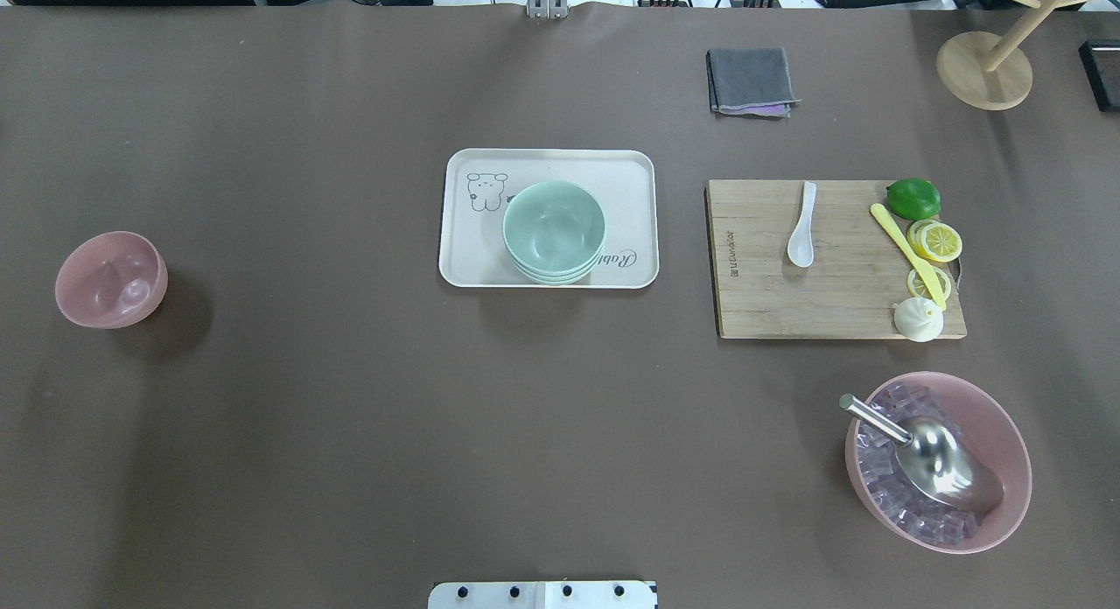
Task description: Stack pink bowl on green and place spoon
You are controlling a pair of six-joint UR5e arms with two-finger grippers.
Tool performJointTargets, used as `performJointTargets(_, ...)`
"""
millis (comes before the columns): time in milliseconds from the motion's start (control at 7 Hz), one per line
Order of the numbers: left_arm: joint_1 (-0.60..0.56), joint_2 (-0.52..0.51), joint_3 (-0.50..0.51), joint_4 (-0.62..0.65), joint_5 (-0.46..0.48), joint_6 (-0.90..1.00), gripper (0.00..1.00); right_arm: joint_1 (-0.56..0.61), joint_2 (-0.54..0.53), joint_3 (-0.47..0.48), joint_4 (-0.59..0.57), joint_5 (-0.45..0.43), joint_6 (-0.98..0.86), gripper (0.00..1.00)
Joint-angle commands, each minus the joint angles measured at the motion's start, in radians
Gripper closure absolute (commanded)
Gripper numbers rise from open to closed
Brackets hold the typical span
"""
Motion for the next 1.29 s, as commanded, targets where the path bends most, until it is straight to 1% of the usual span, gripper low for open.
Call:
performJointTargets(0, 0.000, 0.000, -0.001, -0.005, -0.003, -0.021, 0.02, -0.001, -0.001, 0.004, -0.001, 0.003, 0.000, 0.00)
performJointTargets(286, 0.001, -0.003, -0.003, 0.000, -0.002, -0.023, 0.02, -0.004, -0.001, 0.004, -0.001, 0.005, 0.000, 0.00)
performJointTargets(571, 0.023, -0.012, -0.007, 0.000, -0.003, -0.084, 0.02, -0.007, -0.001, 0.004, 0.000, 0.010, -0.001, 0.00)
performJointTargets(714, 0.076, -0.027, -0.010, 0.001, 0.009, -0.119, 0.02, -0.013, 0.000, 0.006, 0.000, 0.014, -0.001, 0.00)
performJointTargets(857, 0.172, -0.070, 0.002, 0.004, 0.018, -0.198, 0.02, -0.041, 0.008, 0.007, 0.000, 0.014, 0.002, 0.00)
performJointTargets(1000, 0.281, -0.110, 0.002, 0.003, 0.109, -0.310, 0.03, -0.068, 0.011, 0.014, 0.000, 0.013, 0.008, 0.00)
performJointTargets(1143, 0.352, -0.134, 0.017, -0.002, 0.159, -0.355, 0.08, -0.079, 0.012, 0.020, 0.002, 0.013, 0.017, 0.00)
